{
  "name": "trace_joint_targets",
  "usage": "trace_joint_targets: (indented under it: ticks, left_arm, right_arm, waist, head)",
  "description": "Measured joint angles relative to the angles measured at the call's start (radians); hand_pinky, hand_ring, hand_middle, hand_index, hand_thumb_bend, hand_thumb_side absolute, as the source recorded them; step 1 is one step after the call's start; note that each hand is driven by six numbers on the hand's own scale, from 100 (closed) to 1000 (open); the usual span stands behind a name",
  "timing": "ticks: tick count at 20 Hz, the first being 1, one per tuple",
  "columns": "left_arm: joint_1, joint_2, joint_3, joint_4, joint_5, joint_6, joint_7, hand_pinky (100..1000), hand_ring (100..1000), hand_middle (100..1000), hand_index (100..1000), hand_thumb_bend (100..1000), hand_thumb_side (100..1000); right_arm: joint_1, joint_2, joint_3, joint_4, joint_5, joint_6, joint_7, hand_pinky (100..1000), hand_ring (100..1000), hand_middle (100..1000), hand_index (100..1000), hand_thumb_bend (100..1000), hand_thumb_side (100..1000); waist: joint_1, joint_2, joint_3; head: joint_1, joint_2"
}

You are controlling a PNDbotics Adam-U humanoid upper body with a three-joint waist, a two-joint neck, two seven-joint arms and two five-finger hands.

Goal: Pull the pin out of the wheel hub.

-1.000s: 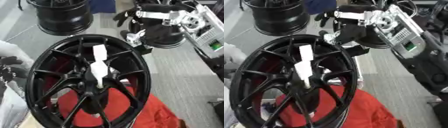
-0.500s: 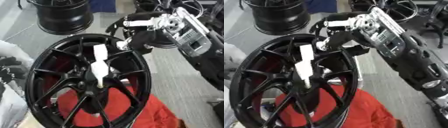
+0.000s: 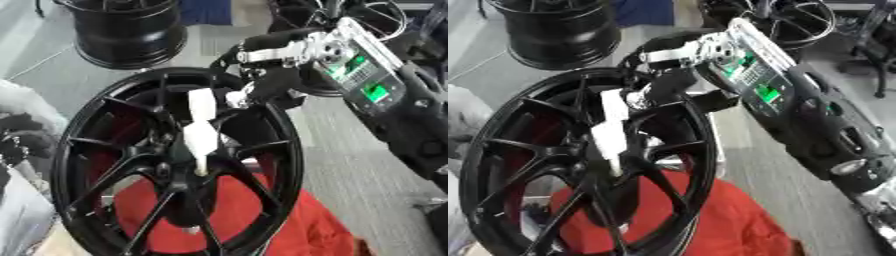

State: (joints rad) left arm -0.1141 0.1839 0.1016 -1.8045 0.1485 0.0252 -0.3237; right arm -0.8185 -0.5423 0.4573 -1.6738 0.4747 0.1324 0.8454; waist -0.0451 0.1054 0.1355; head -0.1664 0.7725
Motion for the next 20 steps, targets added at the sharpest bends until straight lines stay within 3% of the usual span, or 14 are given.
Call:
trace_joint_targets:
  ticks: [9, 13, 20]
  left_arm:
    - [-0.001, 0.0, 0.0, 0.0, 0.0, -0.001, -0.005, 577, 598, 668, 780, 100, 872]
    - [-0.001, 0.0, -0.001, 0.0, 0.0, -0.002, -0.005, 577, 599, 668, 780, 100, 871]
    - [-0.002, 0.0, -0.005, 0.0, 0.0, 0.0, -0.007, 577, 600, 669, 780, 100, 871]
  right_arm:
    - [-0.006, 0.012, 0.008, 0.0, 0.0, -0.001, 0.008, 451, 471, 847, 962, 100, 795]
    - [-0.008, 0.018, 0.014, 0.0, 0.008, -0.005, 0.013, 463, 473, 869, 982, 100, 740]
    - [-0.008, 0.026, 0.022, 0.0, 0.059, -0.021, 0.027, 471, 475, 877, 988, 100, 732]
  waist:
    - [0.0, 0.0, 0.002]
    - [-0.001, 0.0, 0.004]
    - [-0.002, 0.0, 0.009]
  head:
    - [0.0, 0.0]
    - [-0.001, 0.0]
    - [-0.005, 0.0]
